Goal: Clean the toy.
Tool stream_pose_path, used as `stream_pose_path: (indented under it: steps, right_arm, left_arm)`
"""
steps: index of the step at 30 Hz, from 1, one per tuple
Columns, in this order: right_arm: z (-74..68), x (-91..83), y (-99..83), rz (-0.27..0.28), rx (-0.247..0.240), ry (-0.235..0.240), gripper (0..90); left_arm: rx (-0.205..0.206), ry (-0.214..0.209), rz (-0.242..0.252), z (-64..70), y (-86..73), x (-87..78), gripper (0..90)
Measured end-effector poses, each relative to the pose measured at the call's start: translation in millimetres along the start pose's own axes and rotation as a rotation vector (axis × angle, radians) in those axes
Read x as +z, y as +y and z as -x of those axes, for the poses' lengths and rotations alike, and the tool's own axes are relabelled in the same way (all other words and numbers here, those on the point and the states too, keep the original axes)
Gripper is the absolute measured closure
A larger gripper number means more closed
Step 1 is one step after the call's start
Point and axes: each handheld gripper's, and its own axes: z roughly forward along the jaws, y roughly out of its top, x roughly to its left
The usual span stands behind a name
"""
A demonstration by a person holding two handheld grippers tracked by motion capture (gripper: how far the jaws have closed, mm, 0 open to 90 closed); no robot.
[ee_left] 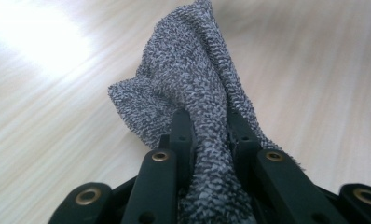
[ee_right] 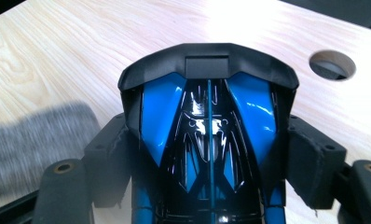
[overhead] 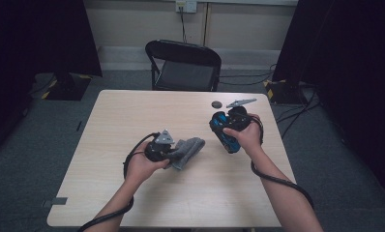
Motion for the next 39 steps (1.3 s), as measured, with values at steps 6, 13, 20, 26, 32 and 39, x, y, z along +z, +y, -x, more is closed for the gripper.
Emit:
stream_pose_path:
  steps: [6, 13, 20, 26, 32, 39]
  right_arm:
    - [12.2, -5.4, -12.2, -0.025, 0.011, -0.024, 25.8]
    - [20.7, -10.2, -21.8, -0.039, 0.023, -0.037, 25.8]
    - [27.5, -10.9, -33.5, -0.057, 0.036, -0.047, 25.8]
    - [34.2, -11.2, -49.0, -0.097, 0.043, -0.059, 25.7]
    - [40.0, -8.8, -59.9, -0.130, 0.055, -0.072, 25.7]
    - [45.0, 0.2, -68.8, -0.157, 0.066, -0.069, 25.7]
  left_arm:
    - [-0.031, 0.048, 0.003, -16.8, -9.0, -12.1, 76.2]
    - [-0.057, 0.086, -0.004, -30.1, -17.2, -20.0, 76.1]
    - [-0.082, 0.125, 0.010, -43.6, -23.1, -31.9, 76.1]
    - [-0.107, 0.169, 0.013, -54.1, -33.6, -39.7, 76.1]
    - [-0.137, 0.186, 0.019, -60.9, -41.4, -40.0, 76.0]
    - [-0.152, 0.208, 0.002, -70.2, -48.4, -32.6, 75.9]
